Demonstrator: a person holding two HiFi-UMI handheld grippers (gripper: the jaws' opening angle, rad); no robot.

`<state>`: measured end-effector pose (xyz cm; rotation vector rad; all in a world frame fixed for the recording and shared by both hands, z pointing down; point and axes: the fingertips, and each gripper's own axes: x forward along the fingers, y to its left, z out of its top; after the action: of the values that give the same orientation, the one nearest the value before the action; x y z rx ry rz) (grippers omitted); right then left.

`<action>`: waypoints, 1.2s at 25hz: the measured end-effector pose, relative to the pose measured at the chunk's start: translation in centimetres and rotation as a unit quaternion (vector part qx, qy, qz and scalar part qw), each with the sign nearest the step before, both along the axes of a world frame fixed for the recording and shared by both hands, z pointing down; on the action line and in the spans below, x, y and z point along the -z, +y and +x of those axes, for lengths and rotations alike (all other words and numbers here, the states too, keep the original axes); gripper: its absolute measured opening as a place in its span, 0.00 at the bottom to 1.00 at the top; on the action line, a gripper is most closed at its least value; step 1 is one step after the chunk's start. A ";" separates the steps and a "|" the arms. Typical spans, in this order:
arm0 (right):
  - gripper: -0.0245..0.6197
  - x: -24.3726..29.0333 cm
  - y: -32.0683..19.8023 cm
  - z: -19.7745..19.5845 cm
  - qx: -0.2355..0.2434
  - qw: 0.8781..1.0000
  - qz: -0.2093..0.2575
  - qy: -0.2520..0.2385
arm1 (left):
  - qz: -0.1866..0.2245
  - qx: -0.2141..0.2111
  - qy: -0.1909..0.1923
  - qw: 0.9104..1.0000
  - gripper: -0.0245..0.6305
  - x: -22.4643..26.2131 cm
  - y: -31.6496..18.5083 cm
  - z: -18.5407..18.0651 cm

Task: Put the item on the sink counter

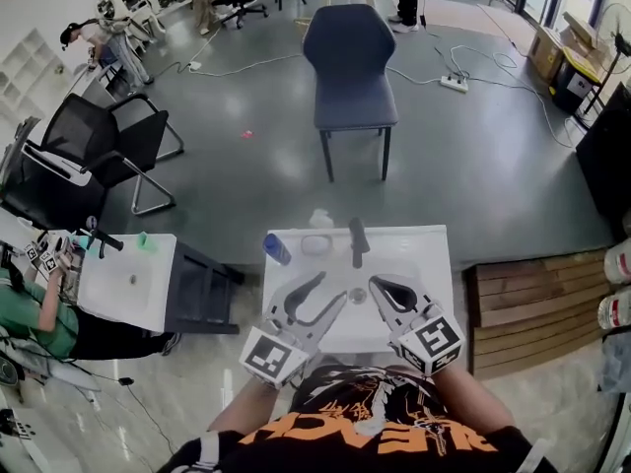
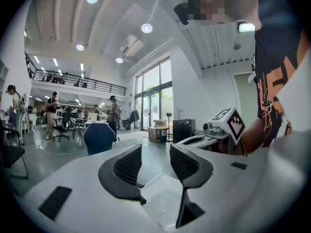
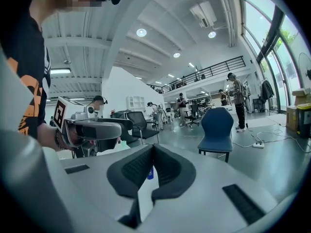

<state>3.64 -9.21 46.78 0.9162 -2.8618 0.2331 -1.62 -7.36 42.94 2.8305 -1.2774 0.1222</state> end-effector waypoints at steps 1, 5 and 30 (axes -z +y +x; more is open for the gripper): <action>0.06 0.3 0.3 0.3 0.002 1.000 0.003 -0.001 | 0.006 -0.003 -0.001 1.000 0.34 0.3 0.3 0.6; 0.06 1.4 1.1 1.6 0.008 1.000 0.015 -0.003 | 0.001 -0.001 0.005 1.000 0.33 1.1 1.1 1.8; 0.06 8.4 6.5 7.3 0.025 0.995 0.091 -0.020 | 0.057 0.027 0.026 0.998 0.20 7.5 7.6 3.7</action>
<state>10.98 -2.69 38.35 0.8771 -2.9768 -0.0166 2.04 0.29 35.40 2.8671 -1.3925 -0.0267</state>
